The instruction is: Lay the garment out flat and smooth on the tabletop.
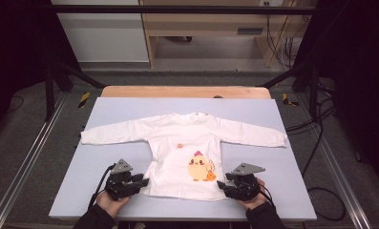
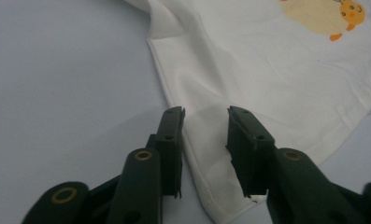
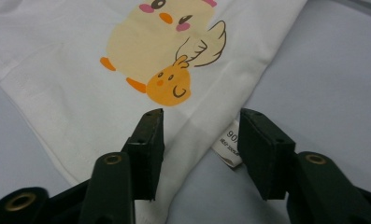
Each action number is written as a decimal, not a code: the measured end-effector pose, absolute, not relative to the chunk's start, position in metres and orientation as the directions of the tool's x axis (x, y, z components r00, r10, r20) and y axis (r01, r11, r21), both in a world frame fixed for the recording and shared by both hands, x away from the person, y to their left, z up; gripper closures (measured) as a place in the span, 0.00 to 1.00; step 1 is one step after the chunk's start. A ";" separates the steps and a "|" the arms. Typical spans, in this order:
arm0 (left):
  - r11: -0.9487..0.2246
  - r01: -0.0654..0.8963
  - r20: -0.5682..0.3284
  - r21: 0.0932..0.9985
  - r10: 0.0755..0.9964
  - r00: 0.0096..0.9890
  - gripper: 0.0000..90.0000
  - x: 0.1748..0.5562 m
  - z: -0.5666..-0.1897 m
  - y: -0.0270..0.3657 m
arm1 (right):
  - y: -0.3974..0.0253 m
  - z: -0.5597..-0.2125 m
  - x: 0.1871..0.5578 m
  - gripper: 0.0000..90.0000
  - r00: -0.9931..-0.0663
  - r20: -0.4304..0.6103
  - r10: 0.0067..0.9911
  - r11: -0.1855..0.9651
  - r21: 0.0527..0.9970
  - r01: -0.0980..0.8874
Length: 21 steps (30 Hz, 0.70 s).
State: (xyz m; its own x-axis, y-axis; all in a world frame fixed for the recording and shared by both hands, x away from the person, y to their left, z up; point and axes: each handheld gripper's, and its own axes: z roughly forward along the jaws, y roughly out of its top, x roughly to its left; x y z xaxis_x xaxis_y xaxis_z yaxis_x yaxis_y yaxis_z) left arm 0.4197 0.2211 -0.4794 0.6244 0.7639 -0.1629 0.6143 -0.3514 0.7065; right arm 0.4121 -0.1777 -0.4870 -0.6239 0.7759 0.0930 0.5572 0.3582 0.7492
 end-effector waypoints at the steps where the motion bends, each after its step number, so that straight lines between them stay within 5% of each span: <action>1: -0.357 0.608 -0.143 0.709 0.772 0.620 0.80 0.418 -0.479 0.219 | -0.177 -0.487 0.411 0.67 -0.626 0.096 0.774 0.358 0.749 0.558; 5: -0.363 0.614 -0.133 0.701 0.780 0.612 0.96 0.415 -0.479 0.217 | -0.175 -0.487 0.409 0.84 -0.635 0.092 0.767 0.372 0.743 0.556; 9: -0.358 0.624 -0.128 0.694 0.792 0.597 0.97 0.409 -0.478 0.218 | -0.176 -0.487 0.409 0.96 -0.636 0.088 0.767 0.376 0.742 0.556; 21: -0.354 0.631 -0.111 0.691 0.810 0.575 0.97 0.391 -0.476 0.224 | -0.183 -0.483 0.406 0.97 -0.633 0.089 0.769 0.385 0.726 0.570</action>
State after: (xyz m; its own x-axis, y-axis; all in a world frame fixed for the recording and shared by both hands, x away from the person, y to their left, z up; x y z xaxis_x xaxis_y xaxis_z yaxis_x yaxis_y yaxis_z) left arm 0.3910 0.2243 -0.4755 0.5754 0.8104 -0.1105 0.6309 -0.3538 0.6905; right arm 0.4065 -0.1834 -0.4834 -0.6335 0.7686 0.0894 0.5697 0.3851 0.7260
